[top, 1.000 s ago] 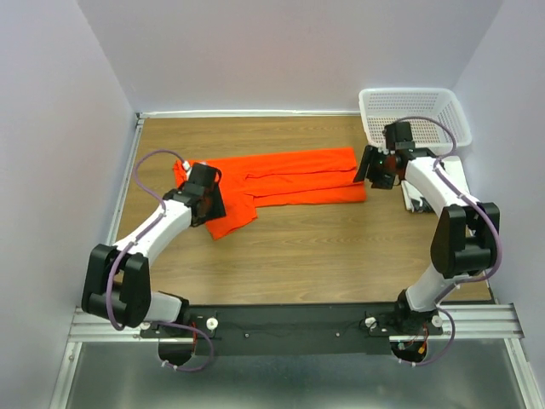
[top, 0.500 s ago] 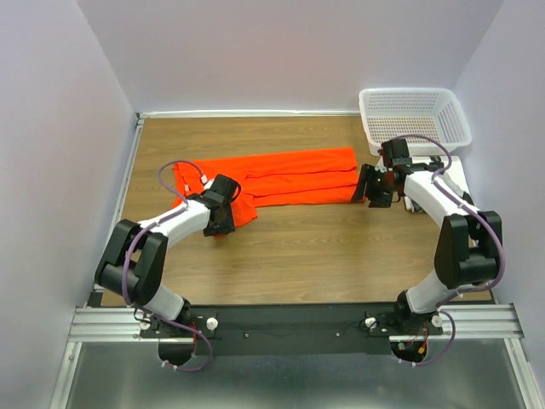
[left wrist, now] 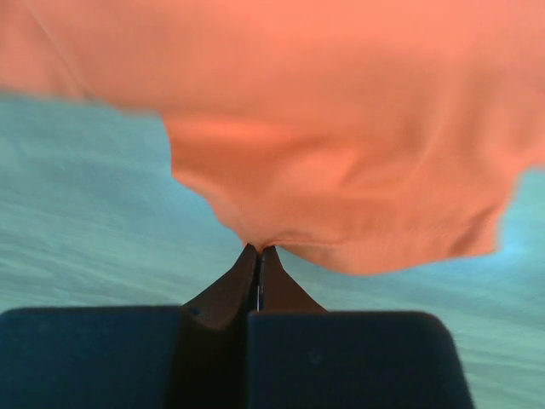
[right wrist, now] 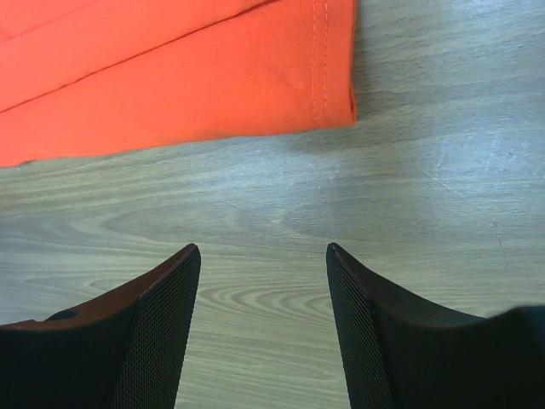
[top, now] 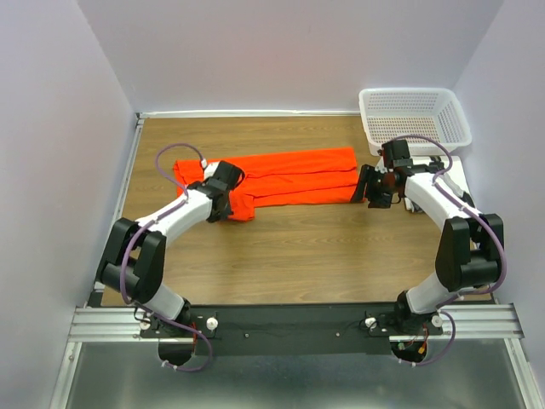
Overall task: Fold and stack the t-shirts
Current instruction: Fold the tshirt
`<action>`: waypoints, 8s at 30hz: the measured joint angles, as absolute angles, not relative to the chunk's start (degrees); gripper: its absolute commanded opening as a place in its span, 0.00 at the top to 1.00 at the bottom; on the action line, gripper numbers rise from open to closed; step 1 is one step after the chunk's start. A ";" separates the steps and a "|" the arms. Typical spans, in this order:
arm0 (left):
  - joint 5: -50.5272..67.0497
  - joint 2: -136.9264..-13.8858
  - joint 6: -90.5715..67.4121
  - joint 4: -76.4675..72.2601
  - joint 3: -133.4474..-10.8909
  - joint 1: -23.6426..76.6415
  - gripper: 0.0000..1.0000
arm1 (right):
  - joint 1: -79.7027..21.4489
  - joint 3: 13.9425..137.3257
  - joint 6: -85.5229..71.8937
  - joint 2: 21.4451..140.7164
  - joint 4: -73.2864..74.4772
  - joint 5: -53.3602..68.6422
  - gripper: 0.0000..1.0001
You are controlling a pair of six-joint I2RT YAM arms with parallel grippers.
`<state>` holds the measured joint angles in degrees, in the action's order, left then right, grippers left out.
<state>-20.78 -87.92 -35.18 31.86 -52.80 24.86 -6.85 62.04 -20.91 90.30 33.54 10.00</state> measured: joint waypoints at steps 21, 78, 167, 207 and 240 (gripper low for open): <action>-30.48 -115.35 -21.61 25.91 -91.50 15.86 1.00 | -6.85 61.95 -20.93 89.12 33.41 10.44 0.32; 0.58 -84.58 -43.11 1.28 -38.30 -11.68 0.34 | -0.25 43.88 -53.12 94.17 -3.40 14.87 0.28; -5.72 -86.70 -32.29 10.68 -44.82 3.62 0.69 | -33.78 98.76 -31.77 134.91 5.48 31.40 0.55; -6.92 -90.87 -32.10 13.10 -49.80 0.86 0.29 | -32.88 102.96 -34.83 139.85 2.46 34.35 0.94; 5.89 -114.89 -13.41 7.38 -76.12 4.29 0.55 | -32.88 105.82 -32.97 142.50 1.69 38.24 0.93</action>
